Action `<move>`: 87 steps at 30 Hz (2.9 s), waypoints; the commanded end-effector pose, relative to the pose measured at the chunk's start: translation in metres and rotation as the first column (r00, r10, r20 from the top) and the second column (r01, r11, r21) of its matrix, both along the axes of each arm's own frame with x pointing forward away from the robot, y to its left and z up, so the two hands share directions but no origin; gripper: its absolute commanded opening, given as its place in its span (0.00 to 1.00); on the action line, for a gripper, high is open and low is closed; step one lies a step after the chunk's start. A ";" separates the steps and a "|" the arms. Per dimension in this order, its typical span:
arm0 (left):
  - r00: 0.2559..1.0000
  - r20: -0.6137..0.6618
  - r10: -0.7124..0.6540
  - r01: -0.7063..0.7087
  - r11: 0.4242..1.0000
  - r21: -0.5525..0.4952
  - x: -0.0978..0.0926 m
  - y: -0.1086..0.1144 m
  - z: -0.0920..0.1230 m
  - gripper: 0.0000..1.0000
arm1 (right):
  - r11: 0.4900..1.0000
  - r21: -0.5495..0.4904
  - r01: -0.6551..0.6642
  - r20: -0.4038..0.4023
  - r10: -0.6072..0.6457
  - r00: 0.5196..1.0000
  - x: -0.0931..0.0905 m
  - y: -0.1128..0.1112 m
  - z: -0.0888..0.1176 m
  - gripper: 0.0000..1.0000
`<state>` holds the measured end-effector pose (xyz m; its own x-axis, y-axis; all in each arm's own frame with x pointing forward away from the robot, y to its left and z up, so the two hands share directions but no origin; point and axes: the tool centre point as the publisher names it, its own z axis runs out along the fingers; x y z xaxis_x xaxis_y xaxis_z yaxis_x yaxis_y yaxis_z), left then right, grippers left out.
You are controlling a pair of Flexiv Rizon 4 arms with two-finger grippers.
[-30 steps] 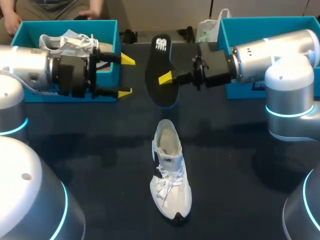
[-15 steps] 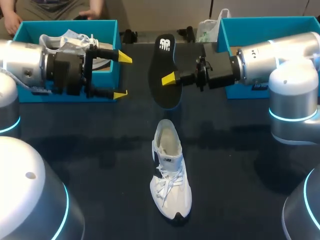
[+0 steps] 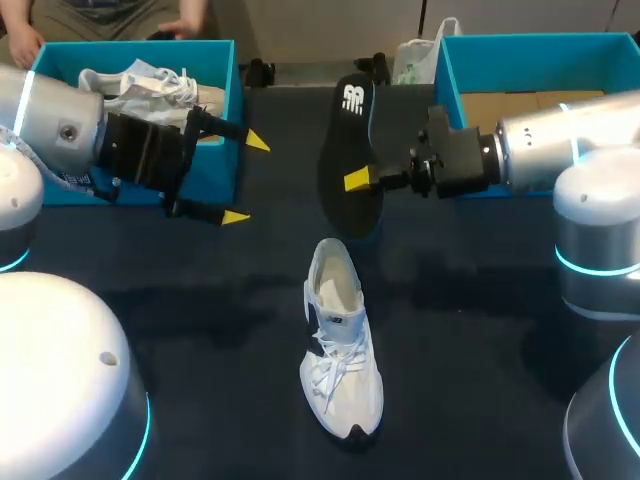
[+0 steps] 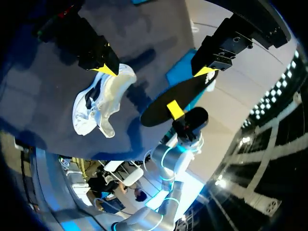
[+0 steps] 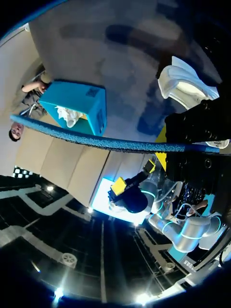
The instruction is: Take the shoe out of the shoebox, open the shoe tongue, remove and reinsert the insole, then place the shoe into the shoebox
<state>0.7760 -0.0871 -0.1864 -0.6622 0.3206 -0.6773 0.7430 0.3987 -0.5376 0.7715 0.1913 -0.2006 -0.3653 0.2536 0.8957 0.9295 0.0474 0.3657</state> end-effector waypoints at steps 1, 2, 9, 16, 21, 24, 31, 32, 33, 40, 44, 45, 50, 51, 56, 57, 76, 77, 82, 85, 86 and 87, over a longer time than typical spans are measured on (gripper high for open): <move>0.981 -0.111 0.159 -0.118 0.944 0.308 -0.003 -0.003 0.007 1.00 | 1.000 0.001 0.014 0.003 -0.014 1.000 -0.004 0.002 0.000 0.00; 0.981 -0.111 0.159 -0.118 0.944 0.308 -0.003 -0.003 0.007 1.00 | 1.000 0.001 0.014 0.003 -0.014 1.000 -0.004 0.002 0.000 0.00; 0.969 -0.145 0.202 -0.145 0.934 0.328 -0.008 -0.006 0.001 1.00 | 1.000 0.001 0.014 0.003 -0.014 1.000 -0.004 0.002 0.000 0.00; 0.879 -0.295 0.373 -0.234 0.879 0.415 -0.021 -0.006 -0.027 1.00 | 0.993 0.089 0.073 0.071 -0.079 0.994 -0.003 -0.001 -0.020 0.00; 0.854 -0.341 0.393 -0.233 0.875 0.425 -0.023 -0.004 -0.036 1.00 | 0.989 0.090 0.117 0.122 -0.127 0.984 -0.003 -0.001 -0.028 0.00; 0.854 -0.341 0.393 -0.233 0.875 0.425 -0.023 -0.004 -0.036 1.00 | 0.989 0.090 0.117 0.122 -0.127 0.984 -0.003 -0.001 -0.028 0.00; 0.854 -0.341 0.393 -0.233 0.875 0.425 -0.023 -0.004 -0.036 1.00 | 0.989 0.090 0.117 0.122 -0.127 0.984 -0.003 -0.001 -0.028 0.00; 0.854 -0.341 0.393 -0.233 0.875 0.425 -0.023 -0.004 -0.036 1.00 | 0.989 0.090 0.117 0.122 -0.127 0.984 -0.003 -0.001 -0.028 0.00; 0.854 -0.341 0.393 -0.233 0.875 0.425 -0.023 -0.004 -0.036 1.00 | 0.989 0.090 0.117 0.122 -0.127 0.984 -0.003 -0.001 -0.028 0.00; 0.802 -0.404 0.439 -0.276 0.874 0.400 -0.028 -0.001 -0.071 1.00 | 0.992 0.117 0.056 0.220 -0.081 0.972 -0.005 0.007 -0.046 0.00; 0.780 -0.436 0.449 -0.276 0.872 0.405 -0.036 0.002 -0.086 1.00 | 0.993 0.108 0.044 0.277 -0.073 0.958 -0.006 0.007 -0.055 0.00; 0.778 -0.444 0.446 -0.266 0.872 0.410 -0.039 0.002 -0.089 1.00 | 0.993 0.104 0.059 0.291 -0.088 0.953 -0.007 0.007 -0.056 0.00; 0.771 -0.451 0.449 -0.239 0.861 0.449 -0.043 -0.001 -0.097 1.00 | 0.993 0.102 0.056 0.300 -0.085 0.950 -0.007 0.008 -0.059 0.00; 0.771 -0.451 0.449 -0.239 0.861 0.449 -0.043 -0.001 -0.097 1.00 | 0.993 0.102 0.056 0.300 -0.085 0.950 -0.007 0.008 -0.059 0.00; 0.771 -0.451 0.449 -0.239 0.861 0.449 -0.043 -0.001 -0.097 1.00 | 0.993 0.102 0.056 0.300 -0.085 0.950 -0.007 0.008 -0.059 0.00; 0.771 -0.451 0.449 -0.239 0.861 0.449 -0.043 -0.001 -0.097 1.00 | 0.993 0.102 0.056 0.300 -0.085 0.950 -0.007 0.008 -0.059 0.00; 0.687 -0.484 0.543 -0.296 0.816 0.496 -0.048 -0.025 -0.152 1.00 | 0.991 0.133 0.006 0.366 -0.055 0.929 -0.001 0.020 -0.085 0.00; 0.680 -0.490 0.545 -0.296 0.816 0.497 -0.048 -0.026 -0.154 1.00 | 0.991 0.133 0.006 0.369 -0.055 0.928 -0.001 0.021 -0.085 0.00; 0.678 -0.495 0.543 -0.293 0.818 0.496 -0.048 -0.027 -0.157 1.00 | 0.986 0.169 0.006 0.448 -0.083 0.890 -0.004 0.019 -0.082 0.00; 0.678 -0.495 0.543 -0.293 0.818 0.496 -0.048 -0.027 -0.157 1.00 | 0.986 0.169 0.006 0.448 -0.083 0.890 -0.004 0.019 -0.082 0.00; 0.678 -0.495 0.543 -0.293 0.818 0.496 -0.048 -0.027 -0.157 1.00 | 0.986 0.169 0.006 0.448 -0.083 0.890 -0.004 0.019 -0.082 0.00; 0.678 -0.495 0.543 -0.293 0.818 0.496 -0.048 -0.027 -0.157 1.00 | 0.986 0.169 0.006 0.448 -0.083 0.890 -0.004 0.019 -0.082 0.00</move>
<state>0.7284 -0.1138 -0.3419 -0.9995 0.0323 0.0043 0.0245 0.8319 -0.5544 0.7700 0.2099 -0.2832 -0.7323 0.1429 0.6658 0.6620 -0.0798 0.7453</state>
